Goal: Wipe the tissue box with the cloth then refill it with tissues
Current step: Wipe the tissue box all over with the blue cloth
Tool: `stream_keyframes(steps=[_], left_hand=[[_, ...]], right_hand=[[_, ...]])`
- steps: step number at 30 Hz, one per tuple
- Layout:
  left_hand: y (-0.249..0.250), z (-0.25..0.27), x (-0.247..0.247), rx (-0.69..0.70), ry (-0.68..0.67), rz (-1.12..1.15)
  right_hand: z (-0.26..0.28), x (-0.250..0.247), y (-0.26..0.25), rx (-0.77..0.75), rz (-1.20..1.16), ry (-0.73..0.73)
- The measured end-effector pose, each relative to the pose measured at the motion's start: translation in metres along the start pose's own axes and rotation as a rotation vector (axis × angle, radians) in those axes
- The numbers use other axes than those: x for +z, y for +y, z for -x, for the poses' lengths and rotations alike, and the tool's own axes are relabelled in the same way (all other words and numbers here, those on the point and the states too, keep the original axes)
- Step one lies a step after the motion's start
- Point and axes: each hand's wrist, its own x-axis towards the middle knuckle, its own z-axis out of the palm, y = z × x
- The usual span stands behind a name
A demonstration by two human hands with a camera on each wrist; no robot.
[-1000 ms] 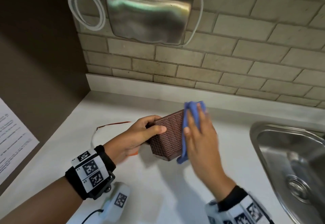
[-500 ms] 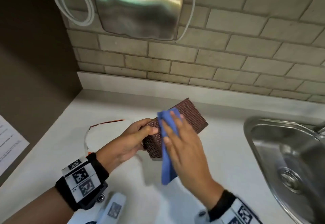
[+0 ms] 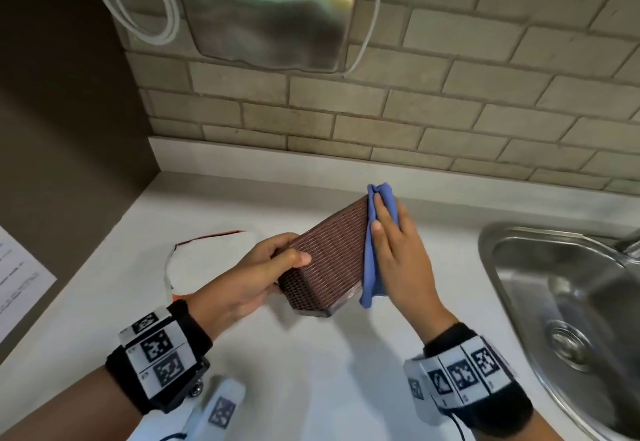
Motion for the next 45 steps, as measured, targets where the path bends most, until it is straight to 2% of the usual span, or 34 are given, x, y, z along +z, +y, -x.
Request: stream_keyframes(steps=[1,3,5,7,9,11,14,16,19,23,27,33,35,39,41,43,45], left_hand=[[0.002,0.0,0.002,-0.006,0.003,0.006],[0.004,-0.002,0.003,-0.012,0.008,0.009],[0.004,-0.002,0.003,0.01,-0.013,-0.019],[0.003,0.0,0.002,0.02,-0.019,-0.027],[0.001,0.003,-0.002,0.026,-0.031,-0.019],[0.004,0.007,-0.006,0.031,-0.069,-0.029],[0.015,0.014,-0.009,0.046,-0.144,-0.012],[0.018,0.016,-0.011,0.04,-0.181,-0.008],[0.02,0.013,-0.012,0.066,-0.156,-0.166],[0.025,0.006,-0.007,0.291,-0.096,-0.694],[0.028,-0.002,0.001,0.377,-0.077,-0.929],[0.029,0.005,0.005,0.496,-0.068,-0.926],[0.03,0.007,0.007,0.45,-0.094,-0.875],[0.028,0.01,0.005,0.298,-0.151,-0.484],[0.024,0.011,0.006,0.298,-0.134,-0.427],[0.022,0.01,0.01,0.302,-0.143,-0.405],[0.021,0.009,0.012,0.297,-0.139,-0.36]], right_hand=[[0.003,0.003,-0.008,-0.002,0.017,0.011],[0.027,0.014,-0.037,-0.167,0.166,-0.021],[0.052,0.019,-0.052,-0.296,0.208,-0.116],[0.042,0.01,-0.043,-0.288,0.155,-0.121],[0.019,-0.002,-0.029,-0.152,0.078,-0.06],[0.0,-0.022,-0.024,0.06,-0.098,-0.05],[-0.011,-0.05,-0.028,0.393,-0.754,-0.322],[-0.012,-0.062,-0.033,0.478,-0.973,-0.467],[-0.009,-0.061,-0.037,0.446,-0.907,-0.461],[-0.002,-0.059,-0.04,0.427,-0.87,-0.37],[0.018,-0.039,-0.054,0.271,-0.586,-0.279],[0.051,-0.018,-0.064,0.062,-0.393,-0.179],[0.058,-0.014,-0.064,0.012,-0.322,-0.163],[0.061,-0.016,-0.061,-0.143,-0.175,-0.188],[0.047,-0.025,-0.051,-0.084,-0.206,-0.199],[0.031,-0.033,-0.045,0.043,-0.29,-0.183],[0.029,-0.034,-0.053,0.043,-0.236,-0.163]])
